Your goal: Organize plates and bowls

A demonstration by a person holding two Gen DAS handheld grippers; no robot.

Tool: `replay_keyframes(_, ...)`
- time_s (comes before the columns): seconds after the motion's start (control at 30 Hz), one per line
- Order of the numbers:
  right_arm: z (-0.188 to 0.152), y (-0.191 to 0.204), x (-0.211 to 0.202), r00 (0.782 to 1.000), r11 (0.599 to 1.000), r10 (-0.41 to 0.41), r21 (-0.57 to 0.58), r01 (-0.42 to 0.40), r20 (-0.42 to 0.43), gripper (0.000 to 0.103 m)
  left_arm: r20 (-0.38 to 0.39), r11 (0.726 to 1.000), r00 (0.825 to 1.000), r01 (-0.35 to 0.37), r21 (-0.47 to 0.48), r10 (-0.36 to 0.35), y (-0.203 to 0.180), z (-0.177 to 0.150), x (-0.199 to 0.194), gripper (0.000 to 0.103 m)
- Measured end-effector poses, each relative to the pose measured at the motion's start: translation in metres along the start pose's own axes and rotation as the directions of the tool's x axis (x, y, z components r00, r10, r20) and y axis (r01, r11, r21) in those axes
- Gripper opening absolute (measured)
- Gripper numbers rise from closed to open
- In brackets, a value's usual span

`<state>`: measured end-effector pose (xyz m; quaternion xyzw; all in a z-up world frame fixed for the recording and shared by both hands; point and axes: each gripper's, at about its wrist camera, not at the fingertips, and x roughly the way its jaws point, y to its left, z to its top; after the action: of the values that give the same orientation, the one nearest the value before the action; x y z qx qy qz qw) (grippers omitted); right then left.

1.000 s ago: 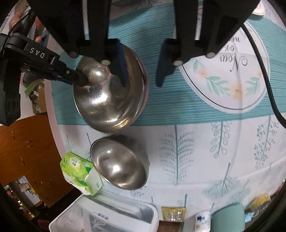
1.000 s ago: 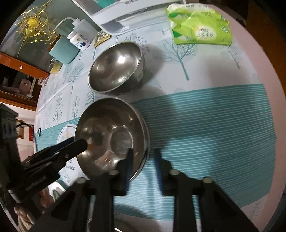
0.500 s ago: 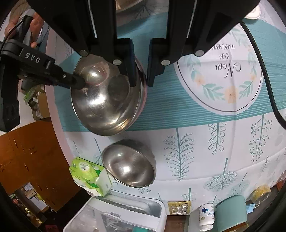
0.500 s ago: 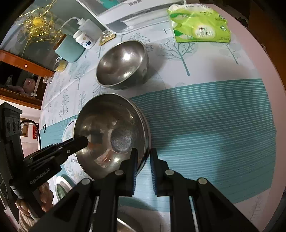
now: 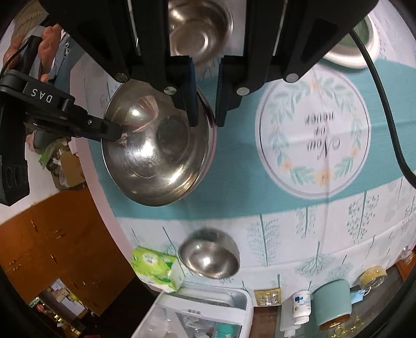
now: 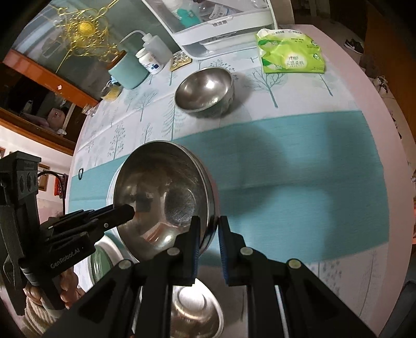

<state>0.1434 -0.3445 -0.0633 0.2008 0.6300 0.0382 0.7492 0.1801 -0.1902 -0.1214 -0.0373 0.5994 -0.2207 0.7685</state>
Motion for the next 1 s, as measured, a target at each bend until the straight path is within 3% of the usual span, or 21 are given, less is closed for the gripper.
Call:
replay_keyframes(0.3,-0.063,0.013,-0.012,1.000,0.999,-0.017,-0.032,0.017,-0.017,0.014,-0.031,1.000,1.000,-0.003,0.005,0.004,-0.007,-0.065,-0.013,0.010)
replay_keyframes(0.5,-0.096,0.021,-0.007,0.998,0.998,-0.032,-0.049,0.030,-0.051,0.014,-0.070,0.998,0.996,-0.048,0.033,0.050,-0.010,-0.104,-0.008,0.010)
replay_keyframes(1.0,-0.121,0.015,0.024,0.984,0.995,-0.092,-0.061,0.083,-0.156,0.014,-0.146,0.998,0.987,-0.061,0.013,0.063,-0.009,-0.127,0.015,0.010)
